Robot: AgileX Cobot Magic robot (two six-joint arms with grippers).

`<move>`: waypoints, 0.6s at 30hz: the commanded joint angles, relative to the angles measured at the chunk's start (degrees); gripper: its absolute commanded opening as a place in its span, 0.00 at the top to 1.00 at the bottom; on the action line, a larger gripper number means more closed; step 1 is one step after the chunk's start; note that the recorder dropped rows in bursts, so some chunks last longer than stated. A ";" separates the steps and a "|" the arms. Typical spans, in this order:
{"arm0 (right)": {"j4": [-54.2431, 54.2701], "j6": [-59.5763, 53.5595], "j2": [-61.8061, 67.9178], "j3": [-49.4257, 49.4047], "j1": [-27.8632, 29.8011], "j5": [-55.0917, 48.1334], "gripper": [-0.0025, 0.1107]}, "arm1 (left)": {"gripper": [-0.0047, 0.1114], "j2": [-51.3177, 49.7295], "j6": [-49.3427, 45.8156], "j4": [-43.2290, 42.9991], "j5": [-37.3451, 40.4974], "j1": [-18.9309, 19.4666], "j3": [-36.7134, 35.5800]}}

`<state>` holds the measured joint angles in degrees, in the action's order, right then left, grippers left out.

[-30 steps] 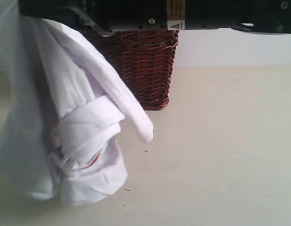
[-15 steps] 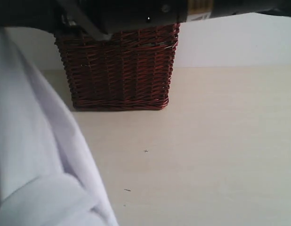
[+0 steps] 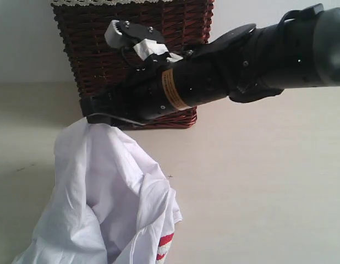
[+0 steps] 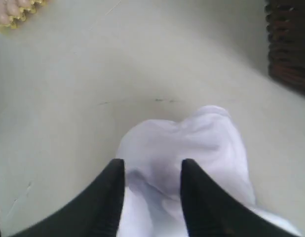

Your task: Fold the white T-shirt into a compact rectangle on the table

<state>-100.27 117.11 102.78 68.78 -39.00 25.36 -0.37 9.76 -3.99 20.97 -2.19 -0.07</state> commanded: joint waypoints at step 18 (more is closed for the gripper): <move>0.32 -3.90 -22.93 0.15 3.37 6.13 0.41 | 0.96 0.37 -0.12 -0.11 -0.58 0.23 0.07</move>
<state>-100.13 113.86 82.03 68.78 -35.95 31.21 -0.37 9.76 -3.99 20.97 -2.19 -0.07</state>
